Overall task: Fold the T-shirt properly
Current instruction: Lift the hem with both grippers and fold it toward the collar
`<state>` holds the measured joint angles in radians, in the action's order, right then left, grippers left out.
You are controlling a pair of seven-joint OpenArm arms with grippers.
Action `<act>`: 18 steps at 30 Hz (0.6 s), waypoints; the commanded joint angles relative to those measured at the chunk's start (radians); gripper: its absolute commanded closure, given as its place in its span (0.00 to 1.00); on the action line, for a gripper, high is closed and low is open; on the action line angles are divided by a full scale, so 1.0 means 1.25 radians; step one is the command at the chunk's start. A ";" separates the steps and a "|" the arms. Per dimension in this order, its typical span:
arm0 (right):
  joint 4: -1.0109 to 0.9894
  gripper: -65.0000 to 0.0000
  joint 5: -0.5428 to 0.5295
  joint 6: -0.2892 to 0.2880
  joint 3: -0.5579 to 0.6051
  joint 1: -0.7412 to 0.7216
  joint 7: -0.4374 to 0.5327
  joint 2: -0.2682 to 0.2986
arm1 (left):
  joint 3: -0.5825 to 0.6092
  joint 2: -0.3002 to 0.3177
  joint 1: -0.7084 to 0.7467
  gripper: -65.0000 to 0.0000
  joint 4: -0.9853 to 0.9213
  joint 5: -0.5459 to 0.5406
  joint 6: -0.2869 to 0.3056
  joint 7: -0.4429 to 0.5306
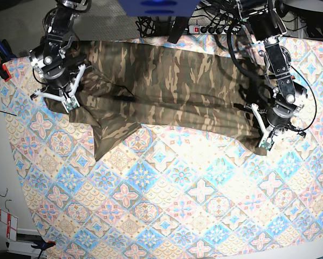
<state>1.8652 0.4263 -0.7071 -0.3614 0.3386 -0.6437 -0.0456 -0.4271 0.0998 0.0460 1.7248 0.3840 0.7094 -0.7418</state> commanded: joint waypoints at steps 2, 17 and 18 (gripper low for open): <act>0.021 0.99 0.004 0.007 -0.045 0.002 0.025 -0.012 | -0.026 0.009 0.017 0.96 0.042 -0.003 -0.009 0.010; 0.012 0.99 0.004 0.007 -0.076 0.080 -0.072 -0.026 | -0.030 0.009 0.144 0.95 0.067 -0.002 -0.009 0.013; 0.011 0.99 0.004 0.007 -0.076 0.080 -0.081 -0.026 | -0.028 0.009 0.147 0.95 0.051 0.000 -0.009 0.015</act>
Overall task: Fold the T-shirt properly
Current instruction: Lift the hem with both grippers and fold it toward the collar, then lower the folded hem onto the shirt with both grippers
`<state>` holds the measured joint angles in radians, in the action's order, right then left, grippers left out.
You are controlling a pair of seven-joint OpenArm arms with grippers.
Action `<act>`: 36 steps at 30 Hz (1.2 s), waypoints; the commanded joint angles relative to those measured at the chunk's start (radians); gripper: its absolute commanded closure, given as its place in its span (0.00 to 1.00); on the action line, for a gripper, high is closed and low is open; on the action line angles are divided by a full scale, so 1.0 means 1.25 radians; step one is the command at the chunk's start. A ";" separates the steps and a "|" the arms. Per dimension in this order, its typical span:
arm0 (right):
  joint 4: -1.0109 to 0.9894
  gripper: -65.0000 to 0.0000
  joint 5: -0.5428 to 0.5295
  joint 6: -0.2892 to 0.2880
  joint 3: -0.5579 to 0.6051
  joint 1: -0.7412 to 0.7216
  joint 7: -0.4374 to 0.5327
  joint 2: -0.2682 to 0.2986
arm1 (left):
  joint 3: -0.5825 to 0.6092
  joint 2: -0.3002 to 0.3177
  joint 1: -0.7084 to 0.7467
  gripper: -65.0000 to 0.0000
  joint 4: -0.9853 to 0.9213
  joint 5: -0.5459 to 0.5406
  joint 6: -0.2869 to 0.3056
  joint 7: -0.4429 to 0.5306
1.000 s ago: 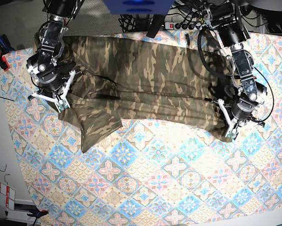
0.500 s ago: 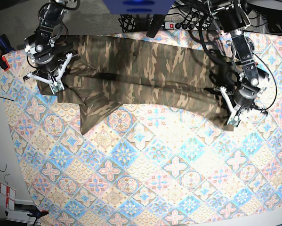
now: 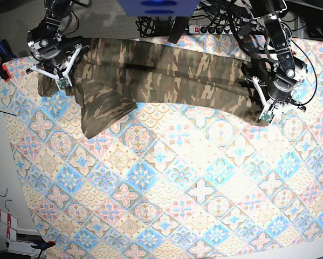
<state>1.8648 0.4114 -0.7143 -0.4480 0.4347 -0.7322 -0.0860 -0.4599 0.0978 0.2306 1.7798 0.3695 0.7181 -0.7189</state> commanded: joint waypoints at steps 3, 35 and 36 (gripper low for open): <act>-0.002 0.99 0.016 0.013 -0.004 0.000 -0.016 0.007 | -0.005 0.011 -0.006 0.95 -0.069 0.014 -0.016 -0.004; -0.139 0.47 0.018 0.013 0.078 -0.097 -0.118 0.007 | -0.005 0.038 -0.095 0.54 -0.276 0.070 -0.016 -0.010; -0.140 0.44 0.018 0.013 0.079 -0.099 -0.116 0.007 | -0.005 0.038 -0.095 0.54 -0.276 0.070 -0.016 -0.010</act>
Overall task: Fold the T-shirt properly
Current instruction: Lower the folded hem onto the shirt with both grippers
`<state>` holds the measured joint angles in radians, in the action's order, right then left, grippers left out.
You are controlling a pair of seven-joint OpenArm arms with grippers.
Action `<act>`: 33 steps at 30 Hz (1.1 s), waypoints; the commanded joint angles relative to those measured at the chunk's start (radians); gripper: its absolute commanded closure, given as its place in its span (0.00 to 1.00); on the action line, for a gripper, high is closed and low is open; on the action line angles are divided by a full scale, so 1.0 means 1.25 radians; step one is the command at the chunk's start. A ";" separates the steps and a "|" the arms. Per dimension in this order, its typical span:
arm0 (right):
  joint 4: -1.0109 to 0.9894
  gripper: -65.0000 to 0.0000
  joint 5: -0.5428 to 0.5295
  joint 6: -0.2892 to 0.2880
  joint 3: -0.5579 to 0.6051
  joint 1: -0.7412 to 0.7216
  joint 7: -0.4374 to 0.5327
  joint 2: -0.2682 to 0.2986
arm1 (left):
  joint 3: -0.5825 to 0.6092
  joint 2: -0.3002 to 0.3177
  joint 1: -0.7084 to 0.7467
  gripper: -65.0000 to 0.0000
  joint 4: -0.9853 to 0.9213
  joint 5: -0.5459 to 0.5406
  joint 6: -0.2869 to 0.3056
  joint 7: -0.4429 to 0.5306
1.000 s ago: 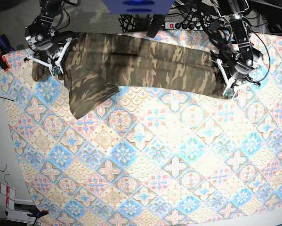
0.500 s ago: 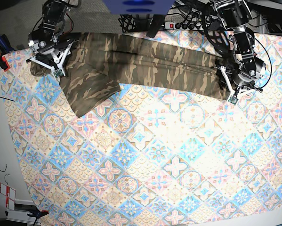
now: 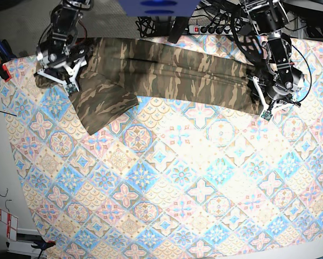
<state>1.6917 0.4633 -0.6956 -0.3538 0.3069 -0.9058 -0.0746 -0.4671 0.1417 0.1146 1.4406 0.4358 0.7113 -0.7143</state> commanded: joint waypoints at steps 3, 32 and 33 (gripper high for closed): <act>-0.004 0.37 -0.024 -0.002 0.006 -0.001 0.023 -0.002 | 0.002 0.003 -0.003 0.54 -0.004 0.017 -0.011 -0.011; -0.497 0.97 -0.021 -0.002 0.010 -0.305 0.069 0.054 | 0.135 -0.002 -0.268 0.78 -0.434 0.091 -0.011 -0.006; -0.550 0.97 -0.020 -0.002 0.011 -0.342 0.055 0.068 | 0.136 0.000 -0.294 0.78 -0.484 0.090 -0.011 -0.001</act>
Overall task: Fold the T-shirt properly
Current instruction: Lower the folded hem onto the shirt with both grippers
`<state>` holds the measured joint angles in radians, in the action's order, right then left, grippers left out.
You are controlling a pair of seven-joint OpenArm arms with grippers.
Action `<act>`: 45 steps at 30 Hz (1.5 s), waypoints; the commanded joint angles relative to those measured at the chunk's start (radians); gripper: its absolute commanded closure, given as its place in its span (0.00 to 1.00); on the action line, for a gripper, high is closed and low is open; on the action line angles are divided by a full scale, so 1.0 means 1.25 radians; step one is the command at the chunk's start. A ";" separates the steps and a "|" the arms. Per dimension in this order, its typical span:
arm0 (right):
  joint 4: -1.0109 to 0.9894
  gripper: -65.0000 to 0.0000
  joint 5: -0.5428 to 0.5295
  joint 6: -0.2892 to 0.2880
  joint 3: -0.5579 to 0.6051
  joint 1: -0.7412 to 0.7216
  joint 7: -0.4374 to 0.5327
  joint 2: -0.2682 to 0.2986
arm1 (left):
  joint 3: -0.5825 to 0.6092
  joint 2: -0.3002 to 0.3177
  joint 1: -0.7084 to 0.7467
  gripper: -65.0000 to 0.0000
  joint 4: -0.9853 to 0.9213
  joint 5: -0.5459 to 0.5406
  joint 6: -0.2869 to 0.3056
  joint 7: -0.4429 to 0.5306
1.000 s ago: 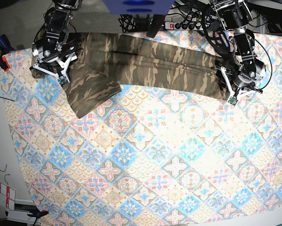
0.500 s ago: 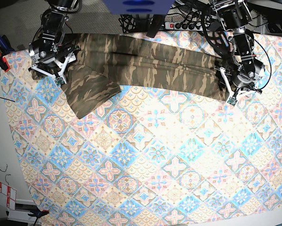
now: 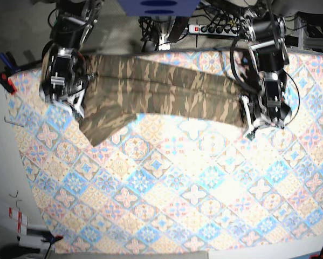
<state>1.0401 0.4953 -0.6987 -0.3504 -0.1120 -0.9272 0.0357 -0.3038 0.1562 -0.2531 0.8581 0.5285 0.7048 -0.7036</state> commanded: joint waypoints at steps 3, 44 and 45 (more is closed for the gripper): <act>-0.115 0.97 -0.046 0.000 0.006 -0.062 0.078 -0.006 | 0.004 -0.007 -0.047 0.79 -0.108 0.018 -0.005 0.047; -0.493 0.96 -0.050 0.088 -0.076 -0.328 0.210 0.074 | -0.063 0.013 -0.125 0.89 -0.153 0.017 -0.005 0.090; -0.493 0.96 -0.050 0.102 -0.076 -0.330 0.210 0.074 | -0.063 0.018 -0.137 0.89 -0.173 0.017 -0.005 0.090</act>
<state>0.4324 0.4793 -0.6033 -0.4393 -0.5457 -1.3754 0.1341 -0.3878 0.1917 -0.4164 0.6643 0.5217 0.7650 -0.6029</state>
